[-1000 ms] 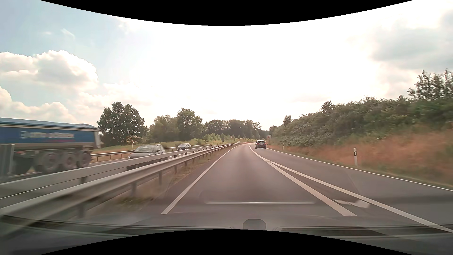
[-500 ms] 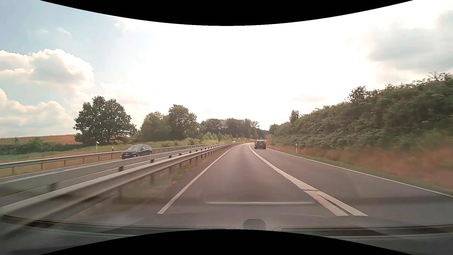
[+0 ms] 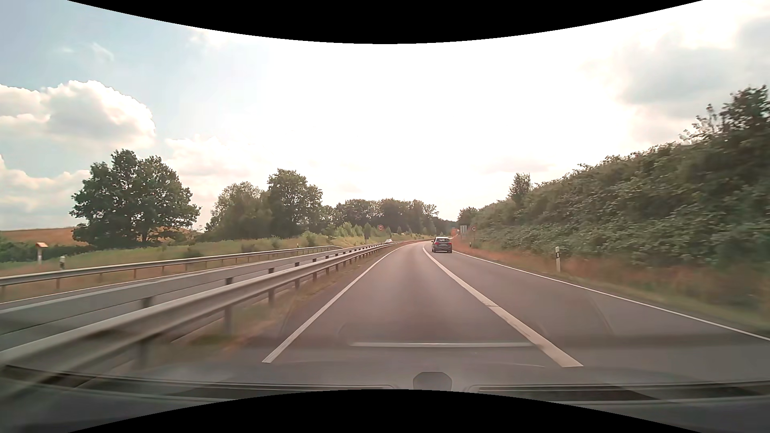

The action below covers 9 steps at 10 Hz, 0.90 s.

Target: Follow the waypoints while adhering to traffic rules and regulations

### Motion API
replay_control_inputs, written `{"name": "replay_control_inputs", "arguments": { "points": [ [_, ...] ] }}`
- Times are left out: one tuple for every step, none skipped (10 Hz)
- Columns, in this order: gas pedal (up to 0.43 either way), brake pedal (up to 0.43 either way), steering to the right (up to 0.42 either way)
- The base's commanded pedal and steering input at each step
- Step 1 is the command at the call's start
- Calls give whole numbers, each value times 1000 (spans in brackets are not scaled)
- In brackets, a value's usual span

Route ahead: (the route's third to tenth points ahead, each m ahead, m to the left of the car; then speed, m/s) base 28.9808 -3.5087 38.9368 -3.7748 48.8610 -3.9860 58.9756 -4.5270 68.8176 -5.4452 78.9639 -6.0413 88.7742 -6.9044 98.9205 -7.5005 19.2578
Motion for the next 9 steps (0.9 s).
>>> {"name": "replay_control_inputs", "arguments": {
  "points": [
    [551,0,4],
    [539,0,4],
    [539,0,4],
    [539,0,4],
    [539,0,4],
    [539,0,3],
    [531,0,3],
    [531,0,2],
    [531,0,3]
  ]
}}
